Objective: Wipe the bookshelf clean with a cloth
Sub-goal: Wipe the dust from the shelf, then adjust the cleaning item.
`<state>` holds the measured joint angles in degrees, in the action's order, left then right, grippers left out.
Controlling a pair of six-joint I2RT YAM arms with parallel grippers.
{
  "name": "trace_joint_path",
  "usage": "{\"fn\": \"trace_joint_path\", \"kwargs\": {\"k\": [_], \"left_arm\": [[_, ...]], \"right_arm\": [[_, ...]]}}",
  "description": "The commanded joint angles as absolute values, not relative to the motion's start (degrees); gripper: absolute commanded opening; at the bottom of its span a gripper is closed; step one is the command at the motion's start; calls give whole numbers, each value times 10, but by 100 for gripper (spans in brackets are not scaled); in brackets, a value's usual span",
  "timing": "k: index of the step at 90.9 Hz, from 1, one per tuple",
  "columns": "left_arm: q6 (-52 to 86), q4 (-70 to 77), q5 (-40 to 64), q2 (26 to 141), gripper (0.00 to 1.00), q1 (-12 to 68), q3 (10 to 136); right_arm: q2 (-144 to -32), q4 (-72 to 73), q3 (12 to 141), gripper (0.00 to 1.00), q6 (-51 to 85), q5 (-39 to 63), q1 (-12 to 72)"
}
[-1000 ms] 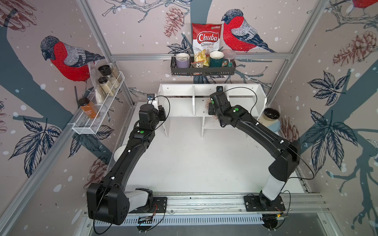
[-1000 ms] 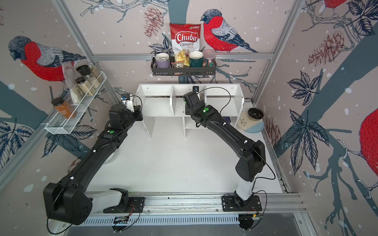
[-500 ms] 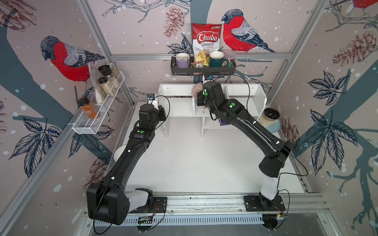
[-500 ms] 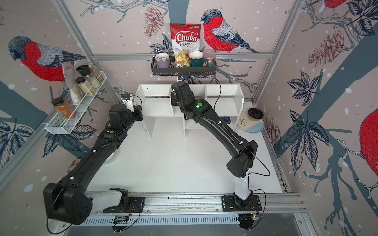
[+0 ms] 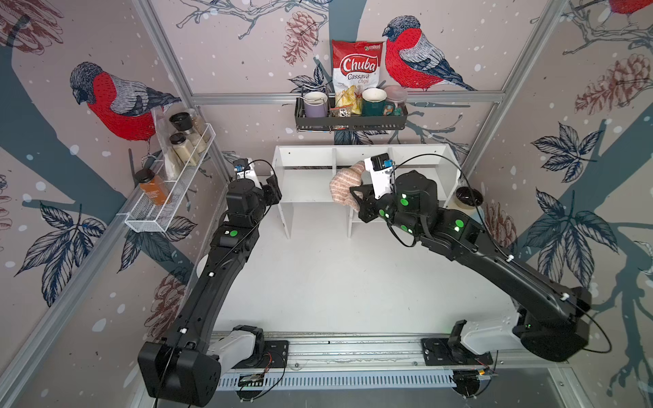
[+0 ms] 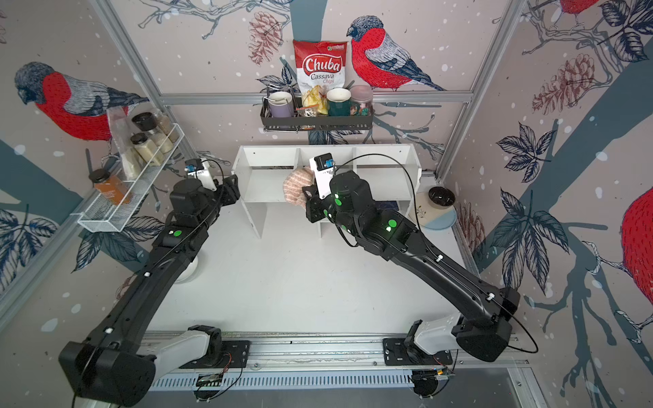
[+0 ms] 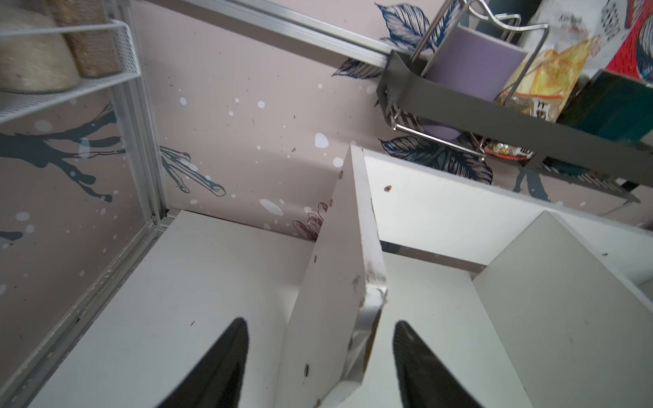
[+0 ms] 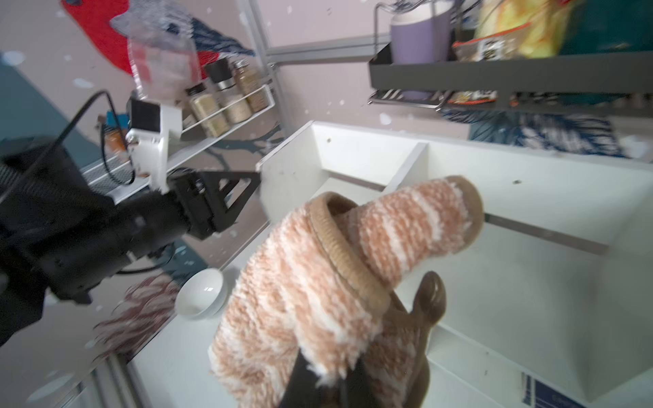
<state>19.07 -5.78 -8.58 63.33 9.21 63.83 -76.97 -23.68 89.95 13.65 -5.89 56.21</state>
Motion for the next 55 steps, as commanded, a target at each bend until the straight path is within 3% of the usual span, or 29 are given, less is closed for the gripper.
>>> {"fn": "trace_joint_path", "kwargs": {"k": [1,9,30,42,55], "left_arm": [[222,-97,-120,587,69,90,638],[241,-115,-57,540,66,90,636],[340,-15,290,508,65,141,629],[352,47,329,499,70,190,598],[383,94,373,521,66,199,595]], "right_arm": [[-746,-182,868,0,146,58,553],[-742,-158,848,0,162,93,543],[-768,-130,844,0,184,143,539],[-776,-119,843,0,197,152,537],[-786,-121,846,0,206,157,537]]}}
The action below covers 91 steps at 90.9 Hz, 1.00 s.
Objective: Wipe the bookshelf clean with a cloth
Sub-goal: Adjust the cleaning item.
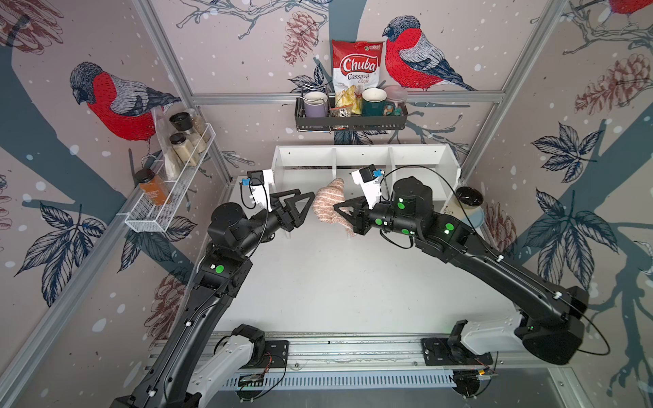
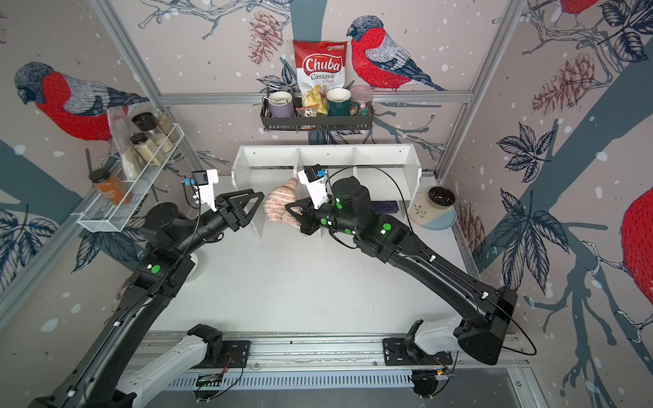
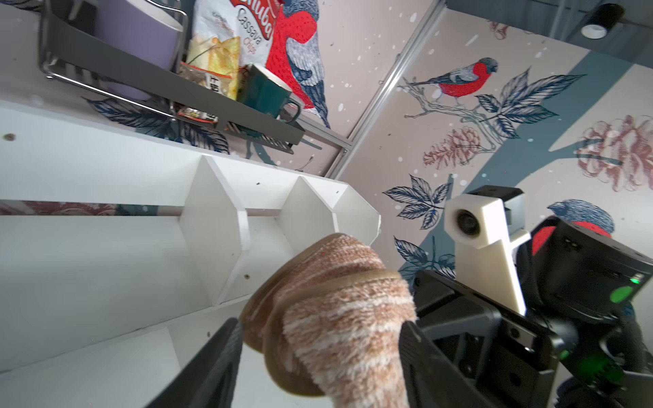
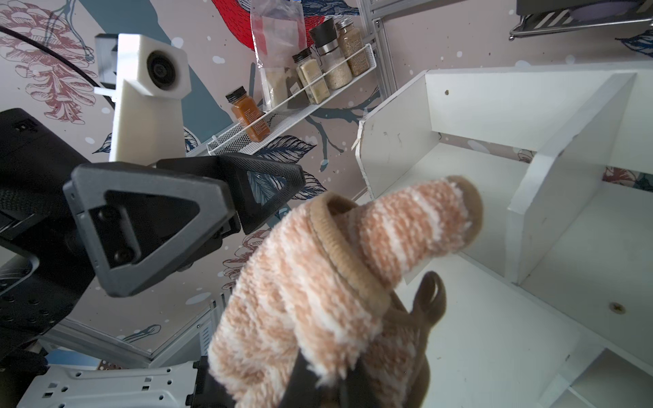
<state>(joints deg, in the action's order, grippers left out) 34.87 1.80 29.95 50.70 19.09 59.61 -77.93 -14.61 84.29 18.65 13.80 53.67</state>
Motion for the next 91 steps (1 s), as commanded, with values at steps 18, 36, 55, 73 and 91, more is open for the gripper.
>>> {"fn": "trace_joint_path", "kwargs": {"k": [18,36,55,73,91], "left_arm": [[383,110,412,552,51,214,611],[330,47,378,550,14,214,625],[281,11,321,538,0,215,634],[179,-114,108,543,0,214,732],[116,-131,49,588,0,214,804]], "right_arm": [[-816,-125,877,0,209,178,538],[-819,-110,885,0,222,201,517],[-810,-120,872,16,233,183,499],[-766,-204,875,74,228,93,443],[-691,-335,902,92,213,-196,361]]}}
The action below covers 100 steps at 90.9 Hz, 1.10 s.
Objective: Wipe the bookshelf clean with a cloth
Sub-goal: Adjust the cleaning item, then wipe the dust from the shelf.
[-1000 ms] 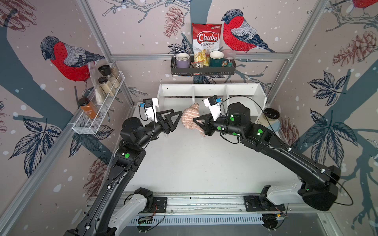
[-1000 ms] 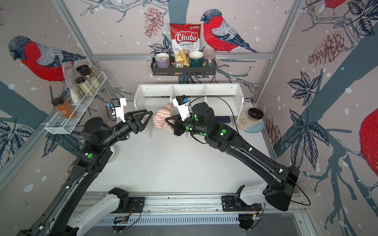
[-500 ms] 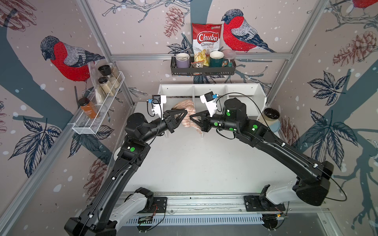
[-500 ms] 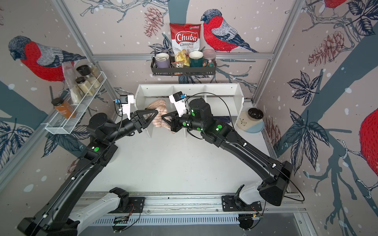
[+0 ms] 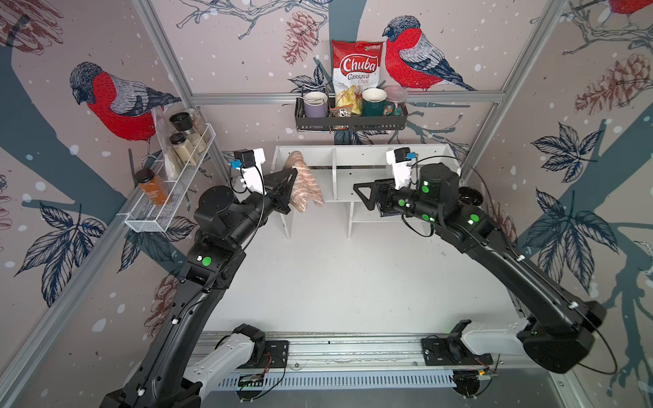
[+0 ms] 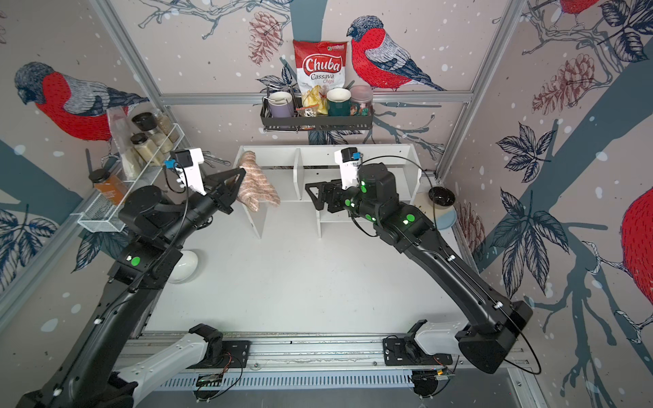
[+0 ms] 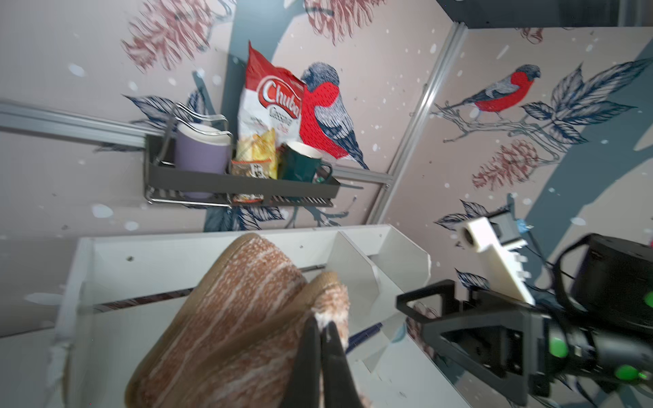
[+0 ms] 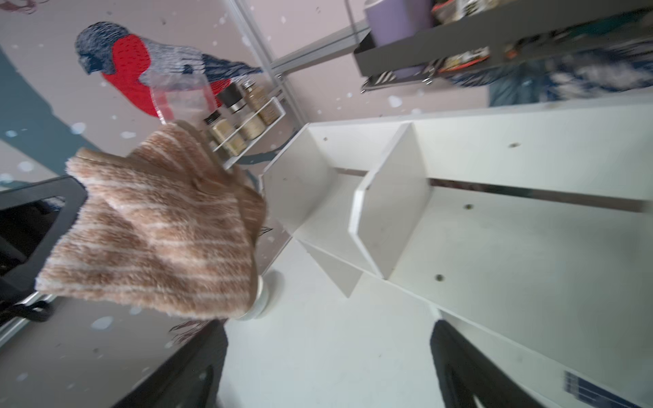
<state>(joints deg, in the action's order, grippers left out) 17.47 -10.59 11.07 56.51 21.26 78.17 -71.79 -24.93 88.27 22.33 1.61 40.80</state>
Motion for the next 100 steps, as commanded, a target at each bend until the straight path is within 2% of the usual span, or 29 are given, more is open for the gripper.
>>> {"fn": "trace_joint_path", "kwargs": {"k": [1,15,25,37,50,54,66,71,81,94,100], "left_arm": [[116,-128,49,593,0,214,805],[117,-81,52,653,0,214,794],[97,-70,18,684,0,214,783],[77,-59,-19,720,0,214,769],[81,-59,-34,749,0,214,758],[86,-61,-34,753,6,214,752],[95,-67,-26,761,43,214,728],[98,-71,-26,761,50,214,720],[108,-70,-16,755,55,214,702],[124,-68,14,768,55,214,701],[132,-71,29,783,50,215,706]], "right_arm": [[-690,-344,905,92,216,-205,354],[-689,-431,935,88,238,-259,181],[-710,-444,936,89,234,-191,82],[-756,-428,929,90,196,-53,39],[-785,-408,911,85,194,-34,36],[-790,-403,907,83,196,-35,34],[-798,-380,885,75,190,-33,33],[-800,-373,874,71,183,-30,33],[-801,-358,853,51,178,-29,33],[-799,-352,838,30,177,-23,33],[-797,-352,833,21,176,-27,33]]}}
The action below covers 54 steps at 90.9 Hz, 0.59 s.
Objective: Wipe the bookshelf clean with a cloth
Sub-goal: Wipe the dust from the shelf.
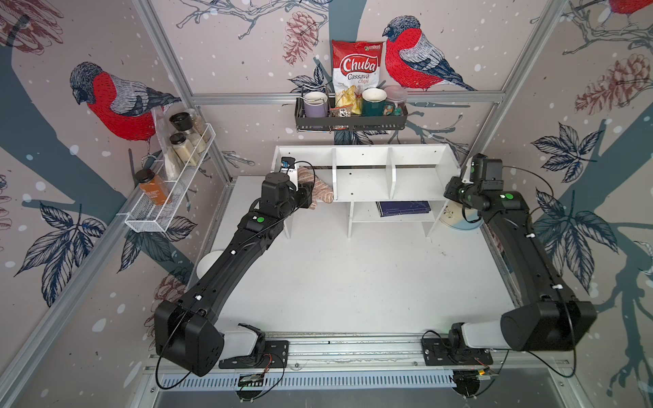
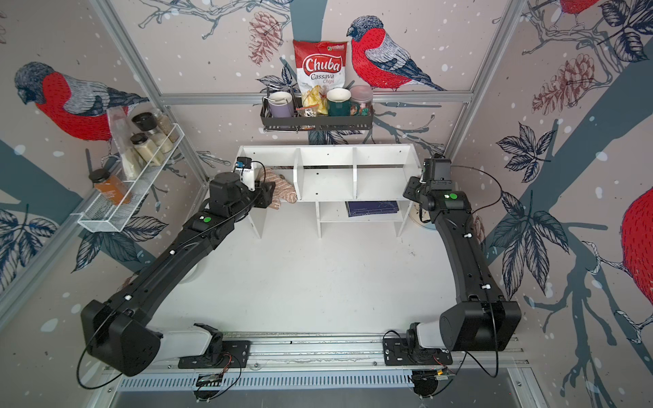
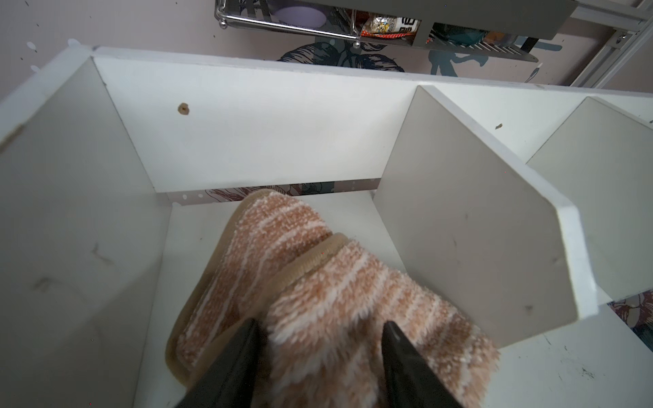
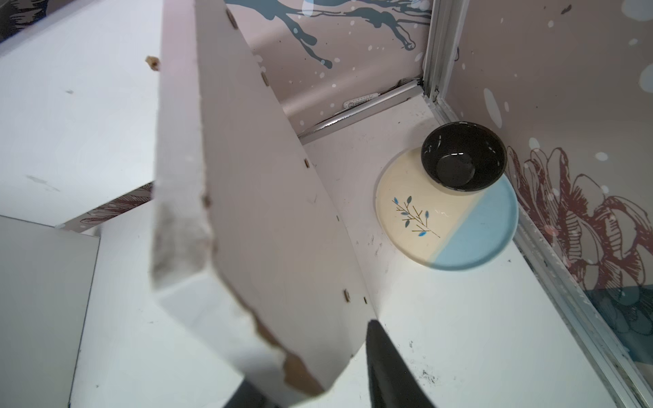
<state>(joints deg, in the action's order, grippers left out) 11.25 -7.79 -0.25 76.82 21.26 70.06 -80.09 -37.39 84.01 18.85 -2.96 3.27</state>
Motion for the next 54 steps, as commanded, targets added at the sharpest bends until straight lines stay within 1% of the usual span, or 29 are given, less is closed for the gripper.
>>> {"fn": "trace_joint_path", "kwargs": {"k": [1,4,9,13,18,23,35,47,54], "left_arm": [[134,-71,32,786,48,215,707],[137,-73,40,794,43,215,710],[143,-74,45,802,23,216,717],[148,-69,42,806,10,215,723],[151,-65,27,812,0,215,736],[150,-65,6,824,0,215,756],[142,-94,-47,876,0,214,843],[135,-98,-122,914,0,214,902],[137,-87,-121,926,0,214,919]], "right_arm": [[-797,-352,833,20,176,-28,33],[-797,-352,831,16,175,-29,33],[-796,-351,829,12,176,-27,33],[-795,-349,827,8,177,-22,33],[-795,-348,826,4,177,-18,33],[-796,-346,826,0,179,-15,32],[-800,-343,825,0,177,-2,33],[-801,-338,819,0,173,9,33],[-799,-338,819,0,173,12,32]]}}
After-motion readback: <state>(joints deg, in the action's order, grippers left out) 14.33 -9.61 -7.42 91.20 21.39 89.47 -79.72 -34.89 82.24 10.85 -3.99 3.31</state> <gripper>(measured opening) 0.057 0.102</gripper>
